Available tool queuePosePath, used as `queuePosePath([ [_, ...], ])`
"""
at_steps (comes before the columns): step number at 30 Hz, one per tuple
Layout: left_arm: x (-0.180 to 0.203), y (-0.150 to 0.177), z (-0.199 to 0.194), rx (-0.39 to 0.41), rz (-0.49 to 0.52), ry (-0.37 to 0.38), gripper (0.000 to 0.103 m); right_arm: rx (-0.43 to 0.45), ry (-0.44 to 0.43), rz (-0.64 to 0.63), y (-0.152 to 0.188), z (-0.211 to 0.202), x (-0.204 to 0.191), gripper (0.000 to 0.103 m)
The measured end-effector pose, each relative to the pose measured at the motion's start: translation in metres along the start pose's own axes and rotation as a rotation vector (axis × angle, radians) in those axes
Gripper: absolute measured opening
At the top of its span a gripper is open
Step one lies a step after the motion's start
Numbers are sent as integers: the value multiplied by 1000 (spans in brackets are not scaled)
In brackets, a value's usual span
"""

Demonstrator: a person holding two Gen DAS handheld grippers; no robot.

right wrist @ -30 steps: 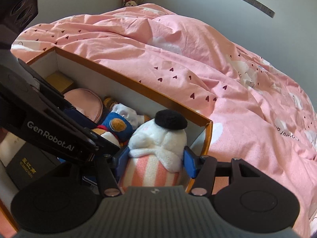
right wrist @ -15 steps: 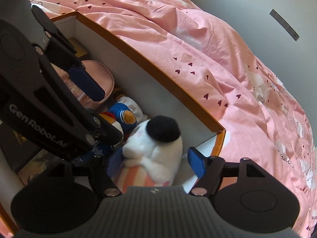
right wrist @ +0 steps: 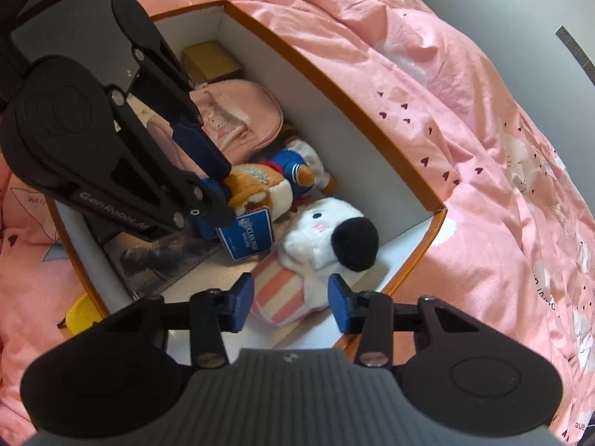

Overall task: Organize objects
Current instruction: 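Open both tools and withdraw them from the orange box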

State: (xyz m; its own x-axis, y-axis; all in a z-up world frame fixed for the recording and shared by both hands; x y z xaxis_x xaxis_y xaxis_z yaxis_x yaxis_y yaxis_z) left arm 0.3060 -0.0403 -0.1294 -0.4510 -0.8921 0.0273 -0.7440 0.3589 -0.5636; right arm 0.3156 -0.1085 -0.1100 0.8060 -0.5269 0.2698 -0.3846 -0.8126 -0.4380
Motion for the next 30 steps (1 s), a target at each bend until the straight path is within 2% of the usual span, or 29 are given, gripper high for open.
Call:
queuePosePath([
  [6,4,0,5,6,-69,-68,35,-53,4,-10,0,16,-3,42],
  [10,6,3,3,22,-104,-87,36,-90,11,17,-2,29,0,42],
  [14,2,4,1,40,-155,-78,38,-72,53,3,-5,33,1,42],
  [21,0,7,0,61,-182,-73,41,-39,77,55,-9,37,8,40],
  [26,0,9,-8,82,-195,-75,50,-23,83,81,-6,25,6,38],
  [30,4,8,-24,125,-211,-89,51,27,92,129,-3,1,6,39],
])
Point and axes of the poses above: each gripper's, at about its wrist camera, not at the fingertips, and z roughly the way its jaws point, x to its right, y to its underside, the point moved 6 cm from there along z, roughly the way its jaws point, and after that the axes turned 7 degrees about z, right-handed, at the moved point
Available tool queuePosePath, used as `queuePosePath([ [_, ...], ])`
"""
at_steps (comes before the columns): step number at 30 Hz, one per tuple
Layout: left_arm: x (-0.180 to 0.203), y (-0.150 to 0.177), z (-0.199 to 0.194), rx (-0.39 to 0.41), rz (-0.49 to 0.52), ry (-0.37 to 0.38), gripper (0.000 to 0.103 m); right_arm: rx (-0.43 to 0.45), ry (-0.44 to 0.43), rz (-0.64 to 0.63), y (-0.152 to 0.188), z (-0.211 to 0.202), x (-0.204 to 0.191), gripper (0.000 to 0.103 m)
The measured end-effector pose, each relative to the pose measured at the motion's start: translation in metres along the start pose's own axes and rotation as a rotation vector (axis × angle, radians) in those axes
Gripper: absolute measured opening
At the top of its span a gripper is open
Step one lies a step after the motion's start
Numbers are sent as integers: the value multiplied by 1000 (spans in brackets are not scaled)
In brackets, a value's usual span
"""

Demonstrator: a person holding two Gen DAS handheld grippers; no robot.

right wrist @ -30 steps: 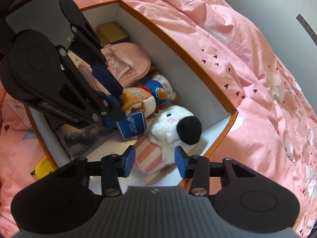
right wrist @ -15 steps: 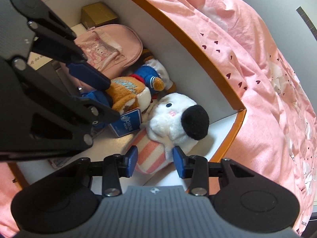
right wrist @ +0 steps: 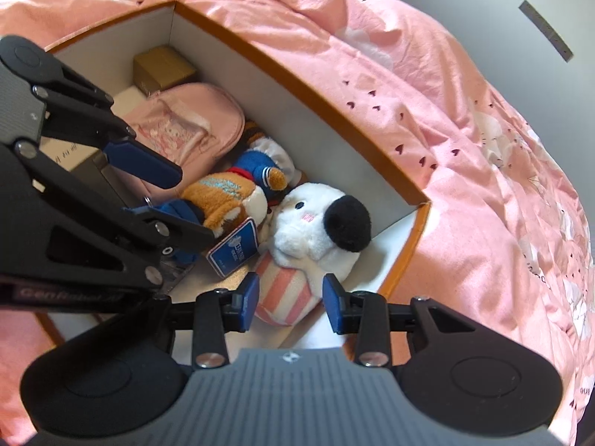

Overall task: Organize objects
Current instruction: 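Open both tools and withdraw them from the orange box, then grasp the yellow tape measure with the left tool while the right tool grasps the crocheted fruit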

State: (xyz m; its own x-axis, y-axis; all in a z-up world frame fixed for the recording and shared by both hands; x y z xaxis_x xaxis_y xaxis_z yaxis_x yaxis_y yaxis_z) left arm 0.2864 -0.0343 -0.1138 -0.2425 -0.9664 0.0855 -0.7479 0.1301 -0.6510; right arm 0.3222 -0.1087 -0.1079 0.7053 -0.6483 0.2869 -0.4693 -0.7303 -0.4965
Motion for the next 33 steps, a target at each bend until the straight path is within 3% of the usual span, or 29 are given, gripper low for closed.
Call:
queuePosePath([
  [4,5,-5,-23,68,-29,-25,51,60,15,81,4,-30,3,40],
  [12,25,-6,-75,194,5,-60,56,236,3,276,18,-87,13,61],
  [20,48,15,-106,239,49,-37,56,292,16,395,50,-116,3,66],
  [25,51,33,-104,201,8,27,56,275,22,497,76,-120,-1,69],
  [28,53,50,-95,154,7,32,56,225,-15,592,91,-115,-1,70],
  [33,54,76,-82,47,-19,115,56,146,-54,690,114,-96,-5,69],
])
Point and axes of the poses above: each gripper's, at about its wrist camera, not at the fingertips, and z roughly the way its jaws point, x to its right, y to its underside, the point moved 6 cm from there along z, roughly the way its jaws point, and after that the axes turned 7 degrees about z, right-handed, at the moved point
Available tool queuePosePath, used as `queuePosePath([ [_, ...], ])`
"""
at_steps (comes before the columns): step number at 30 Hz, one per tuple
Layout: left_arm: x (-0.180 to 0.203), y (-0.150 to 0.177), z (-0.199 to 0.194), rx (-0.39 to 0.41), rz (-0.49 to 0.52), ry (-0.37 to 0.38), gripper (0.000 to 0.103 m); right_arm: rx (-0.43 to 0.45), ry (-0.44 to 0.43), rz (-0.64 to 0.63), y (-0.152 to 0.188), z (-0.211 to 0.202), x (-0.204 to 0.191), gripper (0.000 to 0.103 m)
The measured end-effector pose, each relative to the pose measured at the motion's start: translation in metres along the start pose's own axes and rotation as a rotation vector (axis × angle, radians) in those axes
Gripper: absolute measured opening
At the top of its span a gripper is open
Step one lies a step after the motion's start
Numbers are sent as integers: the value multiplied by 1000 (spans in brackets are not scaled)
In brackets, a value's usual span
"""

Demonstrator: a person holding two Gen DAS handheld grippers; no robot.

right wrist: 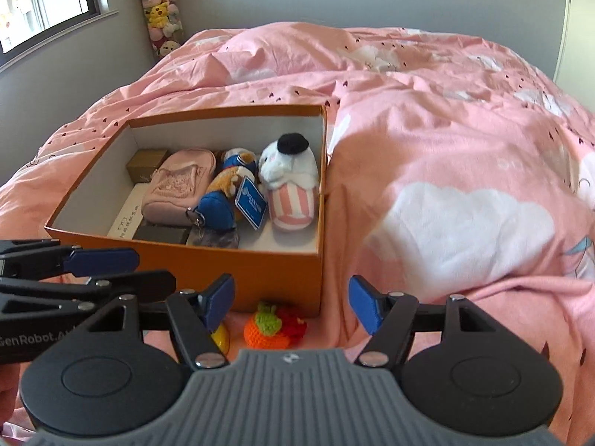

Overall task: Organize objects
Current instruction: 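Grasp the yellow tape measure with the left tool while the right tool grasps the crocheted fruit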

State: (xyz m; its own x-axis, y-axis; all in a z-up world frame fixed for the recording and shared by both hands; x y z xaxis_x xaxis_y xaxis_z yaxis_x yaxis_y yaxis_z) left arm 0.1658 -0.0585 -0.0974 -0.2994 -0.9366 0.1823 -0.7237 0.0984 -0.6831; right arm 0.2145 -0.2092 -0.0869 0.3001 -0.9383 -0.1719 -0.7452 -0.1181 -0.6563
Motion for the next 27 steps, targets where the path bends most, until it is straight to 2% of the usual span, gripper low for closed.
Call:
queuePosePath([
  [8,-15,20,22,-92,-111,52,55,-72,9,42,23,21,11,60],
  [13,-19,31,38,-172,-110,5,55,-100,-32,35,26,31,8,59],
  [16,-25,37,44,-195,-139,-8,55,-115,-74,37,26,38,3,58],
  [19,-29,41,51,-221,-126,-35,56,-137,-113,68,26,47,1,58],
  [22,-29,45,58,-246,-117,-42,58,-164,-128,92,27,59,0,53],
  [27,-30,46,67,-263,-144,-33,66,-185,-119,103,28,73,2,53],
])
Point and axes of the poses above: each gripper's, at about its wrist camera, not at the fingertips, and z roughly the way its jaws point, x to its right, y to its underside, the point moved 6 cm from there along z, roughly the way its jaws point, and after that the axes turned 7 degrees about z, right-handed, at the moved point
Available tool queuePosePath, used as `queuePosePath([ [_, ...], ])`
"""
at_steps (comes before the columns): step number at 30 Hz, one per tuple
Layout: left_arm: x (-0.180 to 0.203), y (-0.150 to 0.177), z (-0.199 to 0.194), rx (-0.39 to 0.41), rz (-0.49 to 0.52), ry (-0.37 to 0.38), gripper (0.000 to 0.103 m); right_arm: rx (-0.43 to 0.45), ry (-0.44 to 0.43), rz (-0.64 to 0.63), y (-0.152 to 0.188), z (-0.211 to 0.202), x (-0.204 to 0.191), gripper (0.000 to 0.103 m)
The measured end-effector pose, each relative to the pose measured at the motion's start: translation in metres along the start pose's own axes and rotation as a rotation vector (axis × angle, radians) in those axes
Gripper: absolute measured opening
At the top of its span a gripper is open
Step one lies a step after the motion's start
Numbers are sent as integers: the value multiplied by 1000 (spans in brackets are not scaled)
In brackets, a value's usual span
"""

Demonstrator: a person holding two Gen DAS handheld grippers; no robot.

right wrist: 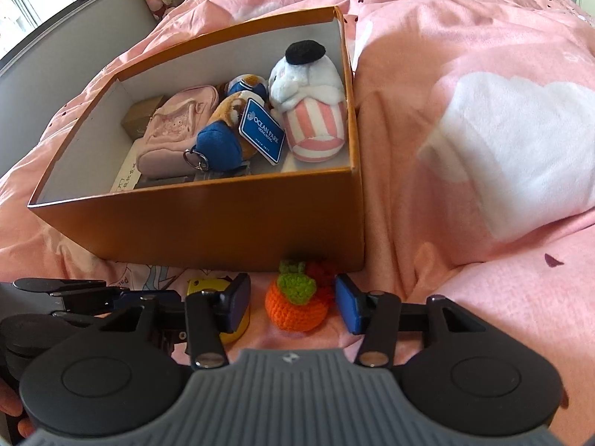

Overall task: Organize objects
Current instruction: 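Grasp the yellow tape measure with the left tool while the right tool grasps the crocheted fruit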

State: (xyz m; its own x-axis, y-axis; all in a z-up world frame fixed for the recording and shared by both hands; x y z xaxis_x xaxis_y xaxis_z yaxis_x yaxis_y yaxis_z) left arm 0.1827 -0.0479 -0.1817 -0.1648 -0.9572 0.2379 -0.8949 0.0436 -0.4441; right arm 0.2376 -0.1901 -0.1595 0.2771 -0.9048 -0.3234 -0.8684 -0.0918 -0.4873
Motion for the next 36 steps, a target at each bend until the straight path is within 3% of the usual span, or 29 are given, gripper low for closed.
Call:
queuePosePath([
  [6,10,-4,11,-24,24,-22,69,-22,27,39,0,12,10,46],
  [15,13,-8,26,-54,25,-58,65,-30,9,55,-1,21,13,46],
  [22,12,-6,27,-61,24,-43,62,-42,10,43,0,26,14,47],
  [28,11,-2,15,-42,20,-29,62,-50,12,43,2,24,14,45],
  [36,4,-1,-30,30,18,29,62,-14,-12,14,3,-2,4,41],
])
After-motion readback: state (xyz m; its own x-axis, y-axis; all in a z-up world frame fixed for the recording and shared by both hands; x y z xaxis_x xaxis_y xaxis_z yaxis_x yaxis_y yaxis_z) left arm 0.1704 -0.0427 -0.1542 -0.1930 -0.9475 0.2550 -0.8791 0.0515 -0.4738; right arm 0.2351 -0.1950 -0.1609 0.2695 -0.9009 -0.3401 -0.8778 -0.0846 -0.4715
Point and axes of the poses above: each gripper's, at about its wrist camera, not at the fingertips, and z roughly the way its jaws point, x to its right, y to its underside, the point moved 6 cm from there along z, roughly the way its jaws point, and after that the axes turned 7 degrees about z, right-handed, at the moved point
